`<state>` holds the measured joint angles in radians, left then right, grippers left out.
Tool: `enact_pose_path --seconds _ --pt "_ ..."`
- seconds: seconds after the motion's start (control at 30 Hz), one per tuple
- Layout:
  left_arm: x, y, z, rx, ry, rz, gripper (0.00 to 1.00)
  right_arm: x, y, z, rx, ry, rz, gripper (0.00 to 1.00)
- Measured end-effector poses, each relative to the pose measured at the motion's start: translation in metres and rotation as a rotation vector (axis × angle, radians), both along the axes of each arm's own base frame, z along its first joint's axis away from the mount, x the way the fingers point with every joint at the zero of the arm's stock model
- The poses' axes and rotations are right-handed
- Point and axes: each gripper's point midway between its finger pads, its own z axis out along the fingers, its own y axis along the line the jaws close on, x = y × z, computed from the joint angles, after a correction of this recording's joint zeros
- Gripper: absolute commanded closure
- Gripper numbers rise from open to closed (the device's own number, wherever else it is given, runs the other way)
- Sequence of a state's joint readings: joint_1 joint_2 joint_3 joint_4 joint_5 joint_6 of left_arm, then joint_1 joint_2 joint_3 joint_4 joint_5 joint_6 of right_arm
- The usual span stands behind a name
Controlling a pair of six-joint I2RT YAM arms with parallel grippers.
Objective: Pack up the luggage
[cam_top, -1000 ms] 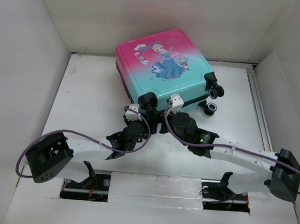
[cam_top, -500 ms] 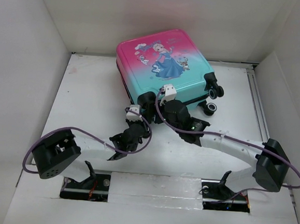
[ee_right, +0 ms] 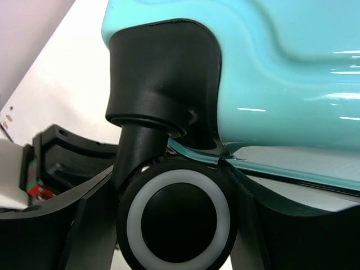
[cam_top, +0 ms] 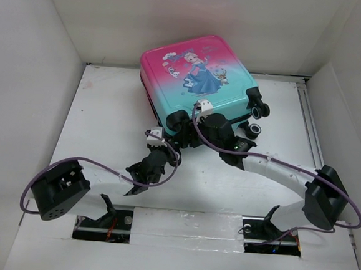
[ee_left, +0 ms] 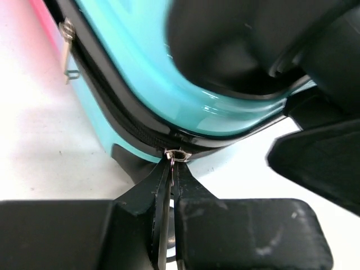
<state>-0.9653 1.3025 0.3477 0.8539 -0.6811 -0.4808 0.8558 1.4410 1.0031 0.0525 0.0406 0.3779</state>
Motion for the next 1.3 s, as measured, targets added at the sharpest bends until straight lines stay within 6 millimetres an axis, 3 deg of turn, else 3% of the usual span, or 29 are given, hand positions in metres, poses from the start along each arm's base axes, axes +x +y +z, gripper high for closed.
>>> enact_pose_path --seconds 0.37,0.6,0.73,0.8,0.83,0.97,1.03,1.07,1.1,1.23,1.3 --pt "-0.006 0.020 0.002 -0.012 0.021 0.036 1.00 -0.021 -0.038 0.001 0.005 0.013 0.011 1.00" --pt "0.020 0.045 0.002 -0.117 0.068 0.077 1.00 -0.031 -0.043 -0.002 0.009 0.025 0.032 1.00" --pt "0.032 0.050 0.003 -0.187 0.119 0.037 1.00 -0.034 -0.038 0.000 0.019 0.011 0.040 1.00" --pt "0.042 0.063 0.004 -0.210 0.129 0.072 0.99 -0.040 -0.034 0.003 0.026 0.008 0.056 1.00" --pt "0.048 0.073 0.006 -0.217 0.125 0.108 0.89 -0.043 -0.032 0.005 0.031 0.003 0.068 1.00" --pt "0.057 0.120 0.017 -0.235 0.099 0.292 0.30 -0.058 -0.014 0.011 0.050 -0.008 0.121 1.00" --pt "0.053 0.131 0.037 -0.272 0.054 0.332 0.28 -0.063 -0.004 0.010 0.052 -0.009 0.148 1.00" --pt "0.049 0.135 0.051 -0.296 0.021 0.340 0.01 -0.066 0.002 0.009 0.051 -0.007 0.162 1.00" --pt "0.043 0.140 0.076 -0.352 -0.043 0.346 0.00 -0.068 0.007 0.007 0.049 -0.005 0.173 1.00" --pt "0.021 0.152 0.130 -0.450 -0.185 0.328 0.00 -0.074 0.027 0.007 0.049 -0.004 0.211 0.98" --pt "0.009 0.156 0.152 -0.491 -0.243 0.308 0.00 -0.078 0.031 0.011 0.056 -0.007 0.221 0.75"
